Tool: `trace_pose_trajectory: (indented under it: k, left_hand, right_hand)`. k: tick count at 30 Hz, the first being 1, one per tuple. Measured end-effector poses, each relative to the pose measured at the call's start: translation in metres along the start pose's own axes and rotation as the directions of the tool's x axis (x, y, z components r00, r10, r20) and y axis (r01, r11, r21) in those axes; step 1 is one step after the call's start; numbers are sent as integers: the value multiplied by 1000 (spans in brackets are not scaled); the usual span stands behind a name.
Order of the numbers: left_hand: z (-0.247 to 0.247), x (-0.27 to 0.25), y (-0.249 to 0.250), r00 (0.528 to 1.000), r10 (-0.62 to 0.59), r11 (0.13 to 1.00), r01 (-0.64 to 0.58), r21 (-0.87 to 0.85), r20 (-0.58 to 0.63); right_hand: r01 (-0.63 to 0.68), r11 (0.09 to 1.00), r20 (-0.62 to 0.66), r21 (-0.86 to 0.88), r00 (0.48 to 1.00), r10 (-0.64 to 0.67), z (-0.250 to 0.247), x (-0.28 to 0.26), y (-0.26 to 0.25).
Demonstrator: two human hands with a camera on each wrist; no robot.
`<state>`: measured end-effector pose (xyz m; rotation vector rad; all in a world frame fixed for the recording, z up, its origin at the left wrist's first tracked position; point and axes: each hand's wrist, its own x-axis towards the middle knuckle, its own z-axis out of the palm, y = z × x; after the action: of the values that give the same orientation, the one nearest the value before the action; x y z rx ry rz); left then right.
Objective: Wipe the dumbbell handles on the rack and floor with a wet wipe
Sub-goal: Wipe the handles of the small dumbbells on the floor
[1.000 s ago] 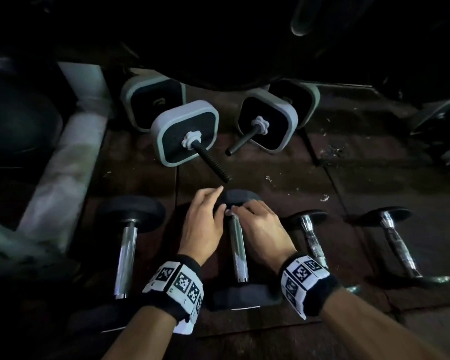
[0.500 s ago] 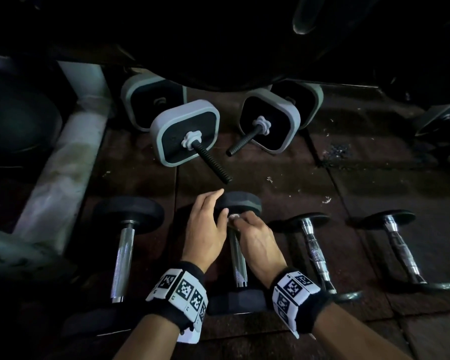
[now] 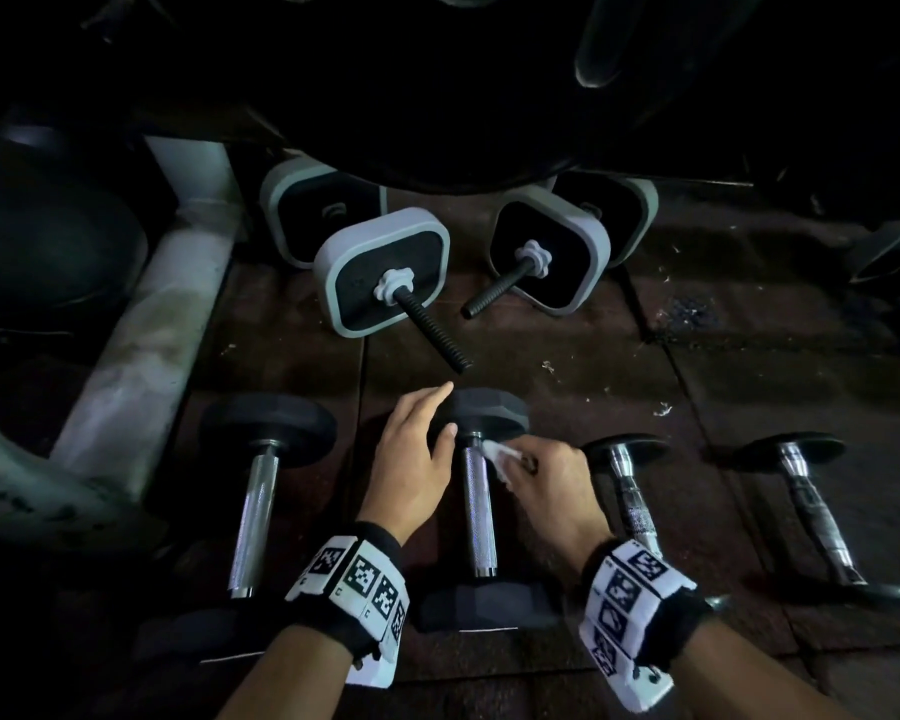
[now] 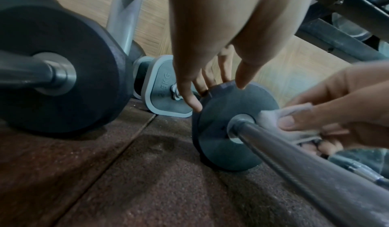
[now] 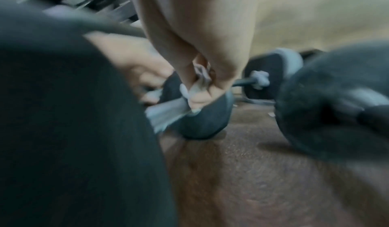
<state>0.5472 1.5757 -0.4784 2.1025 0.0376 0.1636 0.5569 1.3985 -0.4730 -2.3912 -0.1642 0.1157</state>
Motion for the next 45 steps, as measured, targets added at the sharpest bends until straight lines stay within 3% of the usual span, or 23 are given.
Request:
trace_pose_trajectory:
  k: [3,8,12,15,20,25,28,30,31,33,35,37,40,43,45]
  left_hand:
    - [2,-2,-2,1000,-3,1000,3,-2,11]
    - [0,-3,-7,999,20,1000,-20,-15,35]
    - [2,-6,-7,999,29,999,-27,-38,32]
    - [2,-3,-8,999,4,998,-1,-61,42]
    - [1,-4,-7,998,-4,998,7,-65,56]
    - [4,-10,-3,996,-20,999,24,-44,85]
    - [16,-29,2,997,-51,997,47,-61,-57]
    - [26,-41,5,969,-136,987,115,-113,-206]
    - [29,-44,5,951,-212,970,178,-163,-225]
    - [30,-43,3,937,-334,901,285,-328,-102]
    - [27,-38,-6,937,-345,848,336,-411,53]
    - [23,-31,-21,926,-376,858,354,-371,15]
    - [19,-18,-51,854,-512,844,482,-236,-85]
    - [28,-12,-54,824,-564,824,566,-13,56]
    - [36,-7,-43,832,-541,837,547,-16,125]
  right_hand:
    - [-240,966,51,101,970,236,2,12,10]
    - [-420,880,174,222,905,388,21,15,26]
    - [-453,798,339,398,880,331,30,18,19]
    - [-432,747,390,505,886,250,21,16,9]
    - [-369,745,277,555,927,252,22,7,12]
    - [-146,900,81,410,989,124,21,-2,6]
    - [39,944,3,327,999,-43,14,-11,-8]
    - [99,943,54,318,991,-122,15,-14,-17]
    - [99,939,73,330,989,-130,17,-17,-19]
    - [35,904,63,425,996,-68,18,-19,-21]
    - [-45,838,39,543,999,29,17,-21,-19]
    - [-97,773,28,627,994,103,16,-29,-17]
    - [-149,755,-32,639,975,219,19,-46,-15]
    - [-185,733,-87,654,945,316,21,-55,-11]
    - [-194,741,-96,643,940,329,22,-55,-10]
